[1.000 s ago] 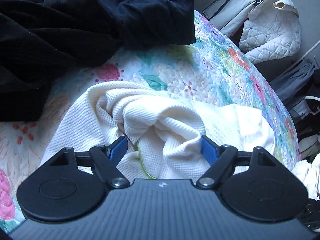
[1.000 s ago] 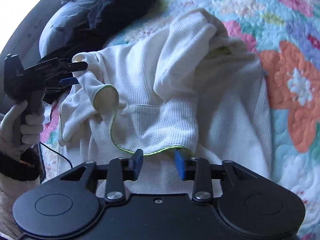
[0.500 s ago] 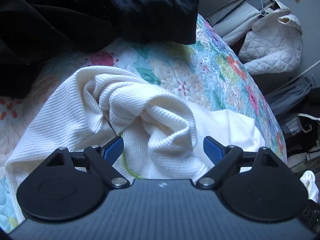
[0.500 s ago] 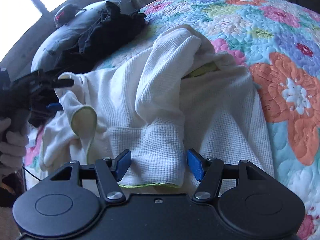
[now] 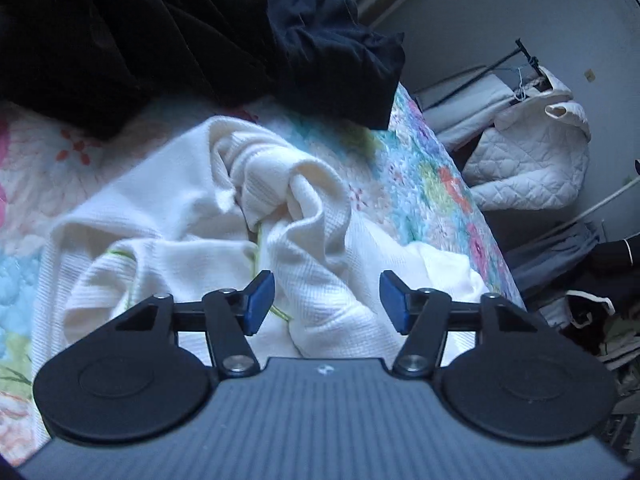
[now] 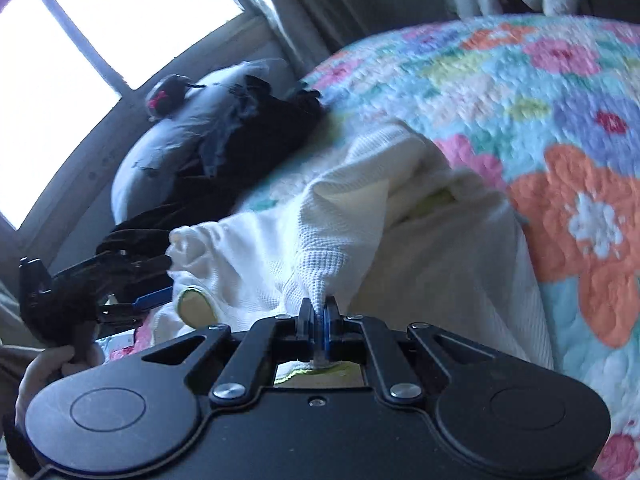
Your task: Fold clothes
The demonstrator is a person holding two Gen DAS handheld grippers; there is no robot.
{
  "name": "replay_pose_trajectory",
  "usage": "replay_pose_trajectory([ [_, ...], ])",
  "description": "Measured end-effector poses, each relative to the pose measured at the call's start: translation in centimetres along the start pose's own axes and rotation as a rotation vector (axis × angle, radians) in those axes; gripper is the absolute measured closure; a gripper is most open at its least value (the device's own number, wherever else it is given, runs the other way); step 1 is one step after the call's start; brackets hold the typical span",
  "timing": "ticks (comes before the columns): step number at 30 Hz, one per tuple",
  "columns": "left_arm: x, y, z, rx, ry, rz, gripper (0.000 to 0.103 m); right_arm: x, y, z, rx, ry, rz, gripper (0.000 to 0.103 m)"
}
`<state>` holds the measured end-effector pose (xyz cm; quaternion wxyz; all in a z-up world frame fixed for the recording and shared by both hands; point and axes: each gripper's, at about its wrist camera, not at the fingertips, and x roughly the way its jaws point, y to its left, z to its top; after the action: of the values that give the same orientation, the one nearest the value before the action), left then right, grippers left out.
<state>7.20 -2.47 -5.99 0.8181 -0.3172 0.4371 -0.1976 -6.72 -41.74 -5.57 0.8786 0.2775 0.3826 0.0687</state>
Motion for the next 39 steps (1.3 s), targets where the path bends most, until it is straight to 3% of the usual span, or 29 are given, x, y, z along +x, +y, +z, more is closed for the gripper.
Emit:
replay_pose_trajectory([
  [2, 1.3, -0.5, -0.6, 0.001, 0.013, 0.027, 0.029, 0.3, -0.6, -0.3, 0.043, 0.013, 0.009, 0.097],
  [3, 1.9, -0.6, -0.8, 0.0, 0.014, 0.05, 0.015, 0.3, -0.6, -0.4, 0.042, 0.012, 0.006, 0.097],
  [6, 3.2, -0.5, -1.7, 0.002, 0.011, 0.075, 0.011, 0.1, -0.3, -0.3, 0.02, 0.009, -0.003, 0.097],
  [8, 3.6, -0.3, -2.3, 0.005, 0.011, 0.068, 0.016, 0.4, -0.2, -0.3, 0.0, 0.023, -0.011, 0.096],
  [9, 3.5, -0.5, -2.5, 0.028, -0.001, 0.081, 0.034, 0.6, -0.1, -0.3, -0.017, 0.038, -0.022, 0.096],
  [10, 3.4, -0.8, -2.5, 0.064, -0.002, 0.104, 0.064, 0.8, 0.0, -0.3, -0.034, 0.053, -0.032, 0.096],
  [11, 3.2, -1.1, -2.6, 0.086, -0.005, 0.111, 0.07, 1.1, 0.2, -0.2, -0.063, 0.07, -0.049, 0.096],
  [13, 2.8, -1.7, -2.6, 0.121, -0.016, 0.113, 0.072, 2.0, 0.6, 0.3, -0.111, 0.094, -0.079, 0.096],
  [16, 1.7, -2.6, -2.8, 0.161, -0.055, 0.098, 0.072, 3.3, -0.1, 0.9, -0.063, 0.13, -0.069, 0.082],
  [17, 1.4, -2.9, -2.8, 0.18, -0.071, 0.093, 0.072, 3.8, -0.4, 0.9, -0.047, 0.138, -0.076, 0.072],
  [20, 0.6, -3.3, -2.1, 0.18, -0.07, 0.09, 0.072, 5.1, -0.7, 0.9, -0.037, 0.128, -0.094, 0.095],
  [23, -2.2, -4.9, -1.2, 0.219, -0.093, 0.134, 0.081, 3.5, -1.3, 2.4, 0.107, 0.064, 0.034, 0.095],
  [26, -8.4, -8.4, -2.4, 0.367, -0.211, 0.213, 0.083, -0.4, -1.0, 4.0, 0.175, 0.023, 0.17, 0.095],
  [30, -16.7, -10.3, -5.4, 0.359, -0.305, 0.174, 0.083, -6.2, -0.7, 4.5, 0.21, 0.001, 0.341, 0.095],
  [33, -18.6, -9.6, -9.5, 0.345, -0.299, 0.181, 0.083, -8.3, -2.5, 2.0, 0.257, 0.055, 0.434, 0.095],
  [34, -18.1, -8.7, -10.8, 0.325, -0.276, 0.193, 0.083, -8.6, -3.3, 0.7, 0.251, 0.075, 0.407, 0.095],
  [37, -15.3, -5.2, -13.6, 0.218, -0.206, 0.184, 0.082, -8.3, -6.2, -3.6, 0.19, 0.099, 0.206, 0.095],
  [39, -13.2, -3.6, -14.0, 0.154, -0.156, 0.162, 0.079, -8.0, -8.4, -6.0, 0.234, 0.096, 0.209, 0.095],
])
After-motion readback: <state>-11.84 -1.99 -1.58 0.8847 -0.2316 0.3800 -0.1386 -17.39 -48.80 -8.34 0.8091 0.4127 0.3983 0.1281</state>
